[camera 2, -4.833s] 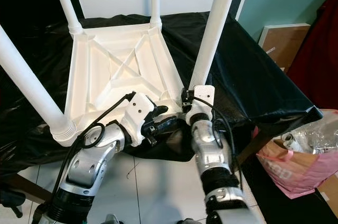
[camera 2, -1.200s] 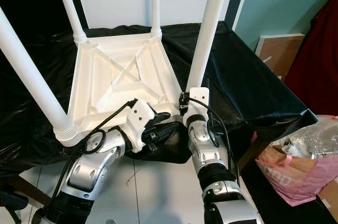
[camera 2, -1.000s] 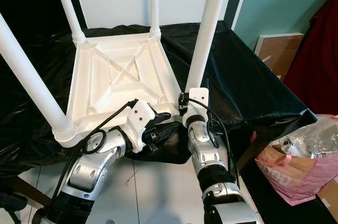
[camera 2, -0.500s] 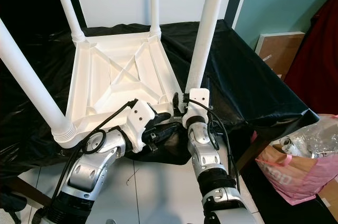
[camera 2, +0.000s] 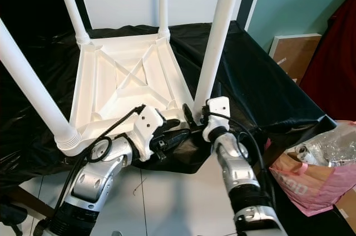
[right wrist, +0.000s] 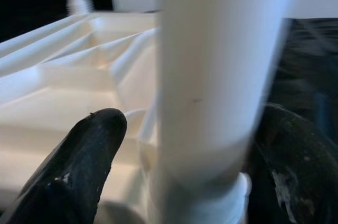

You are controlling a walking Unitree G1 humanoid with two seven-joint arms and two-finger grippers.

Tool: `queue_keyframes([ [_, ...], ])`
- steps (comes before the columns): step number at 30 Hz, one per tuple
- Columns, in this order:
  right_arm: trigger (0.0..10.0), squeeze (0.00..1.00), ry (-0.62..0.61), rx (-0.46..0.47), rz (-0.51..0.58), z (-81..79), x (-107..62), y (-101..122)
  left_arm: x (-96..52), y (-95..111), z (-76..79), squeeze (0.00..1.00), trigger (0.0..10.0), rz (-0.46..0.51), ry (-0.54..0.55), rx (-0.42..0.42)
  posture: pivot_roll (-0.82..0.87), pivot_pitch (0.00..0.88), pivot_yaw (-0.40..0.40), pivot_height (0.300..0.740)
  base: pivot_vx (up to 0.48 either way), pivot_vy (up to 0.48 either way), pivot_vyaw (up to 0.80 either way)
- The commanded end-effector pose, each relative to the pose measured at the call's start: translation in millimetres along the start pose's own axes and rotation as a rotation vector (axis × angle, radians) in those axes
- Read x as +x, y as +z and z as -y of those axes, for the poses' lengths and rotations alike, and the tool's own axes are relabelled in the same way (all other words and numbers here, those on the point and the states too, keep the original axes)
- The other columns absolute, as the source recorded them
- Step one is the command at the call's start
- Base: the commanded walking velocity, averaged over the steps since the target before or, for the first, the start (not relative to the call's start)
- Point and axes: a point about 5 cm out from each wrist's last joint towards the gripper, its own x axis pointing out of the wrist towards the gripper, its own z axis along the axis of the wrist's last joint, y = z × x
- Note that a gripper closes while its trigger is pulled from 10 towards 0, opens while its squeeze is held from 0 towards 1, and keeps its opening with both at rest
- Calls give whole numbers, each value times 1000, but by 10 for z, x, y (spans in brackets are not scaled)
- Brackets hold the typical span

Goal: Building children table

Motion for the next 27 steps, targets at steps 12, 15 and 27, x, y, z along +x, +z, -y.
queue_keyframes([
  [12,10000,0,226,-91,-92,13,240,30,10,46,-63,0,10000,0,60,7,-6,16,-26,740,0,0,0],
  [15,10000,0,249,-101,-115,7,300,43,7,54,-66,0,10000,1,62,8,4,15,-28,740,0,0,0],
  [27,0,0,269,-91,-169,83,256,-61,-26,53,-79,0,10000,-2,82,6,20,19,-36,740,0,0,0],
])
